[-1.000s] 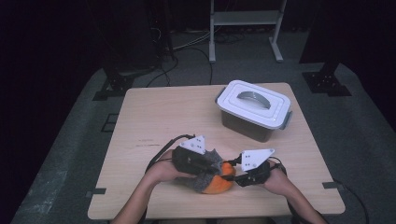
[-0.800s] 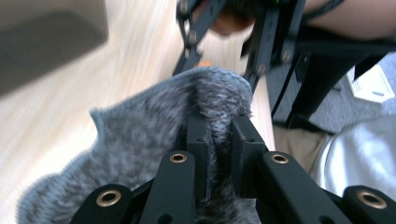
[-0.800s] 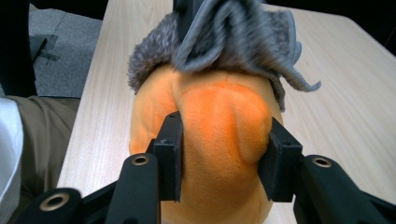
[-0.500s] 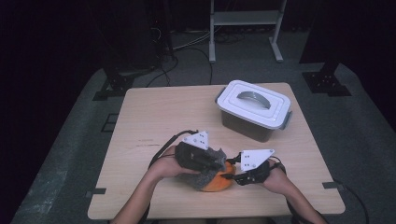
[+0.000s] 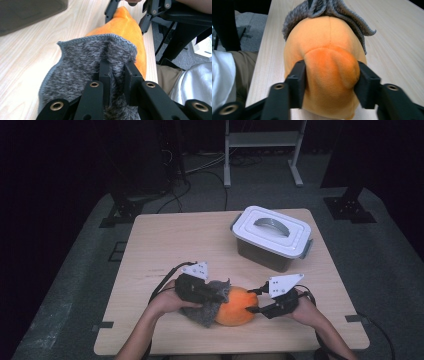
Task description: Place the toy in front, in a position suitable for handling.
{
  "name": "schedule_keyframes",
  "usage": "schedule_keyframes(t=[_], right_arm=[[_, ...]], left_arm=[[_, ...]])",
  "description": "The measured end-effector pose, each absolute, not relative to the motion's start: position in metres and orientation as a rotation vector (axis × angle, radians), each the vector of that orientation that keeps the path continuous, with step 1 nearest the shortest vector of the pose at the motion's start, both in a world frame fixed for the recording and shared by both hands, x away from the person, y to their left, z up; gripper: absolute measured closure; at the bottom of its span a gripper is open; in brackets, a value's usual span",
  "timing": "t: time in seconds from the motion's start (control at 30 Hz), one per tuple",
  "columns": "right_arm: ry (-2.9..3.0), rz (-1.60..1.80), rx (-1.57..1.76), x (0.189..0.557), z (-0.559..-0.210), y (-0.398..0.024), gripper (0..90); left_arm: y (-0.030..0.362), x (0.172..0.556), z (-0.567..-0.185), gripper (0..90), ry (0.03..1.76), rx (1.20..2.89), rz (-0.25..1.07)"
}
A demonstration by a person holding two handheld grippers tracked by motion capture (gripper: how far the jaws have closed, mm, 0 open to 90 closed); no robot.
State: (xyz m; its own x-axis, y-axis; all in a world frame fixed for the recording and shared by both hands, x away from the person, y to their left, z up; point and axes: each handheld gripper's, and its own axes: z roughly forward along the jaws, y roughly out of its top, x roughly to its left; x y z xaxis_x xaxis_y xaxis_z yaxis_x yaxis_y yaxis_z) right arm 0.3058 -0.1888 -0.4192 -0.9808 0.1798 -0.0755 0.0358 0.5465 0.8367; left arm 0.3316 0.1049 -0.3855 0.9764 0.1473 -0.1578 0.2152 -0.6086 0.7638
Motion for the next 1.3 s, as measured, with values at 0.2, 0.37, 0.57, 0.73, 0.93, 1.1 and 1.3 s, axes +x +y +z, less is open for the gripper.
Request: schedule_keyframes(t=[0.2,0.37,0.57,0.73,0.93,1.1,1.3], right_arm=[[2.623,1.478,0.229,0.305,-0.408,-0.185,32.5],[2.642,1.443,0.216,0.305,-0.411,-0.18,44.6],[2.64,1.451,0.201,0.305,-0.418,-0.195,56.1],[2.641,1.459,0.205,0.305,-0.42,-0.201,57.1],[2.624,1.451,0.203,0.303,-0.417,-0.195,57.4],[2.613,1.434,0.155,0.301,-0.413,-0.181,57.8],[2.591,1.44,0.161,0.299,-0.409,-0.172,44.0]], left_arm=[[0.092,0.328,-0.383,78.8,0.204,2.222,-0.113],[0.088,0.329,-0.384,78.7,0.194,2.227,-0.12],[0.107,0.332,-0.392,78.0,0.251,2.202,-0.131],[0.123,0.332,-0.404,78.2,0.302,2.201,-0.128],[0.125,0.333,-0.399,79.4,0.29,2.16,-0.134],[0.104,0.328,-0.384,79.4,0.215,2.162,-0.131],[0.078,0.318,-0.377,79.5,0.123,2.224,-0.101]])
